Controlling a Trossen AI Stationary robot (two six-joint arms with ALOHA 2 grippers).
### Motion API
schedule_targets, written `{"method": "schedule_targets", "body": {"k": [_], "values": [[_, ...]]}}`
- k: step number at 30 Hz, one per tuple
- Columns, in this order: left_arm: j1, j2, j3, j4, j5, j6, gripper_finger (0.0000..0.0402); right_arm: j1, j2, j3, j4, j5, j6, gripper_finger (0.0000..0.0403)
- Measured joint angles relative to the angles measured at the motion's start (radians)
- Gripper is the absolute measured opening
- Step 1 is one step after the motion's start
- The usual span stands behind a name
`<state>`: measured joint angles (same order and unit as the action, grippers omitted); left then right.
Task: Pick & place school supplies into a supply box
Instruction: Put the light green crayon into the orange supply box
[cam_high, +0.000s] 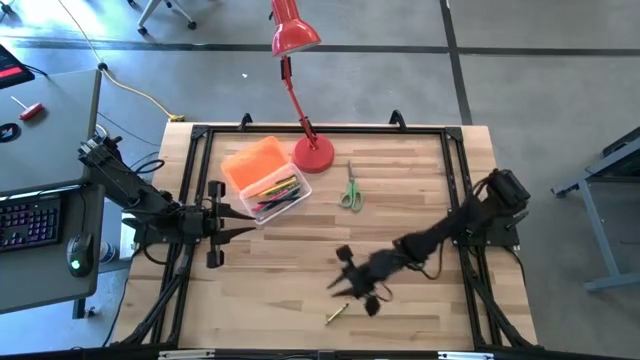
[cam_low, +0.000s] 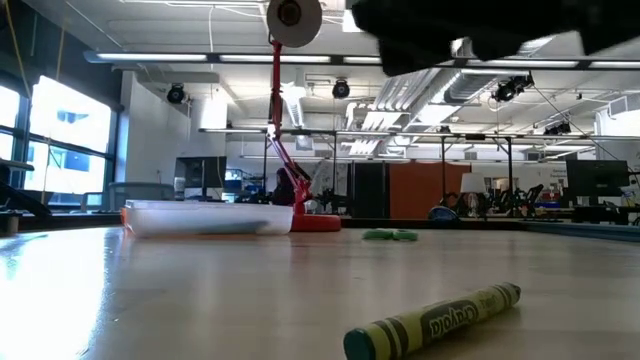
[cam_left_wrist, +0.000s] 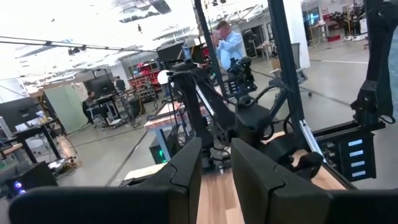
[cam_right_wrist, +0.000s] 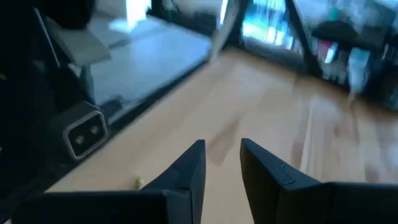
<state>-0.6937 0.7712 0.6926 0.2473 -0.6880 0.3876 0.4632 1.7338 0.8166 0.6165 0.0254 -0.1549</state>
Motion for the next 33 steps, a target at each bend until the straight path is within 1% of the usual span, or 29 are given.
{"method": "schedule_targets", "body": {"k": [2,4,5,8,11,14,17,23,28,33], "values": [[0.000,0.000,0.000,0.009,0.000,-0.002,0.0117,0.038,0.015,-0.066,0.136,0.055,-0.043,0.0079],[0.000,0.000,0.000,0.018,0.000,-0.013,0.0117,0.059,0.035,-0.093,0.176,0.104,-0.017,0.0079],[0.000,0.000,0.000,0.018,0.000,-0.021,0.0117,0.062,0.045,-0.095,0.168,0.106,0.017,0.0079],[0.000,0.000,0.000,0.021,0.000,-0.032,0.0117,0.054,0.084,-0.057,0.098,0.035,0.080,0.0079],[0.000,0.000,0.000,0.024,0.000,-0.034,0.0117,0.053,0.119,-0.002,0.073,-0.030,0.063,0.0079],[0.000,0.000,0.000,0.023,-0.001,-0.034,0.0117,0.053,0.136,0.030,0.049,-0.058,0.036,0.0078],[0.000,0.000,0.000,0.018,0.000,-0.034,0.0117,0.053,0.147,0.040,0.025,-0.058,0.043,0.0078],[0.000,0.000,0.000,0.012,-0.001,-0.034,0.0117,0.055,0.195,0.040,0.029,-0.059,0.074,0.0078],[0.000,0.000,0.000,0.012,0.000,-0.034,0.0117,0.059,0.232,0.040,0.047,-0.084,0.129,0.0078],[0.000,0.000,0.000,0.012,-0.001,-0.034,0.0117,0.078,0.264,0.041,0.048,-0.084,0.107,0.0078]]}}
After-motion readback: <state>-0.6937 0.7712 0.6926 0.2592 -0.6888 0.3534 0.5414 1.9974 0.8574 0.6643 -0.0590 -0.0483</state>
